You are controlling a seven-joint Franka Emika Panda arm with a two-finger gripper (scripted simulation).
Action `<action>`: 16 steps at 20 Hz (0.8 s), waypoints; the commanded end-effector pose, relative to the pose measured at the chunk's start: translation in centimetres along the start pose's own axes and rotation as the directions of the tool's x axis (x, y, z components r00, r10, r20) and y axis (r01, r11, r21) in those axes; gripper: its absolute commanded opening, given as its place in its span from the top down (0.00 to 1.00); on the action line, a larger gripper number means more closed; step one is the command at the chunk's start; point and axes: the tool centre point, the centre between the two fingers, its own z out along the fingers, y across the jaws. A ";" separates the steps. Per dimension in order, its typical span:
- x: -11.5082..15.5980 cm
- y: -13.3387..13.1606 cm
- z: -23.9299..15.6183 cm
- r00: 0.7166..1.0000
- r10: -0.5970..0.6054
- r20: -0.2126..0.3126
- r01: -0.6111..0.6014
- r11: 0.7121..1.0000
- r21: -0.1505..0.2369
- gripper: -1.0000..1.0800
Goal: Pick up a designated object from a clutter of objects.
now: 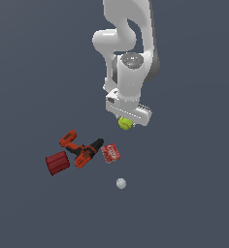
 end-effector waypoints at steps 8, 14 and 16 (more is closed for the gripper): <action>5.8 8.0 -7.1 1.000 0.000 0.000 0.000 1.000 0.003 1.00; 9.7 13.1 -11.7 1.000 0.001 0.000 -0.001 1.000 0.001 1.00; 11.1 14.8 -13.2 1.000 0.001 0.000 -0.001 1.000 0.001 1.00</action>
